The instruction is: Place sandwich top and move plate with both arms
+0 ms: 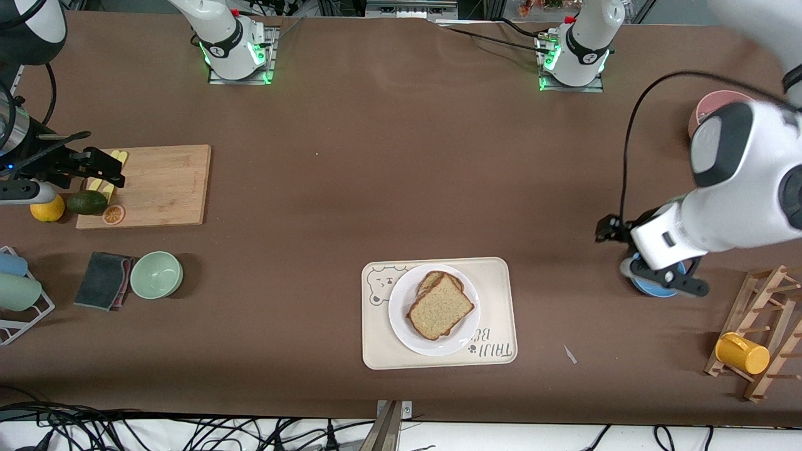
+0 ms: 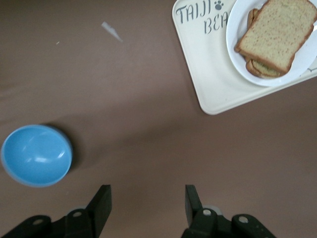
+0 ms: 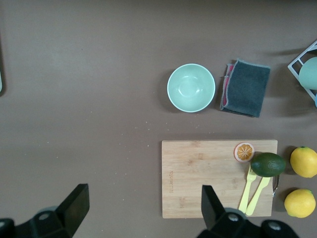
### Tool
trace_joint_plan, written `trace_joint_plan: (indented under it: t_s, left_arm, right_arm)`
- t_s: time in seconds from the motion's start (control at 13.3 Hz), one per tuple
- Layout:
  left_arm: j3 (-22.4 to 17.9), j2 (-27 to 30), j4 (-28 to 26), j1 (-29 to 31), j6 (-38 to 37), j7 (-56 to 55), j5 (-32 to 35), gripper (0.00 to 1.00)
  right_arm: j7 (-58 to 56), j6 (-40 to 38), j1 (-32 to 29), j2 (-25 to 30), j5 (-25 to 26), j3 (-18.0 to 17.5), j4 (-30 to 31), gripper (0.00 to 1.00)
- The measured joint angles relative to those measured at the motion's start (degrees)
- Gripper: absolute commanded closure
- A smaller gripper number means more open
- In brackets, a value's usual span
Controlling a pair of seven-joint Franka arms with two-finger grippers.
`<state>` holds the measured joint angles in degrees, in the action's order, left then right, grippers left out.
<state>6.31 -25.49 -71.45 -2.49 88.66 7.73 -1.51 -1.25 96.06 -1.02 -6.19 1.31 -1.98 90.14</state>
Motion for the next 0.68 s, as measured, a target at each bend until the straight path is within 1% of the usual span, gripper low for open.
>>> trace_joint_plan:
  t_s: [0.15,0.38,0.45,0.53,0.68]
  left_arm:
    - [-0.1,4.7,-0.1,0.2,-4.6,-0.7,0.4,0.0]
    - [-0.2,10.4,-2.3,0.8,-6.9,-0.9,0.4,0.0]
    - [-0.2,12.0,-4.2,0.8,-6.3,-1.1,0.4,0.0]
    - [-0.2,13.8,-7.4,0.8,-3.9,-1.4,0.4,0.0]
    - [-0.2,18.6,-16.2,0.7,2.9,-1.7,0.4,0.0]
  right_arm:
    - [0.0,0.0,0.0,0.0,0.0,0.0,0.1,0.0]
    - [0.0,0.0,0.0,0.0,0.0,0.0,0.1,0.0]
    - [0.0,0.0,0.0,0.0,0.0,0.0,0.1,0.0]
    - [0.0,0.0,0.0,0.0,0.0,0.0,0.1,0.0]
    - [0.0,0.0,0.0,0.0,0.0,0.0,0.1,0.0]
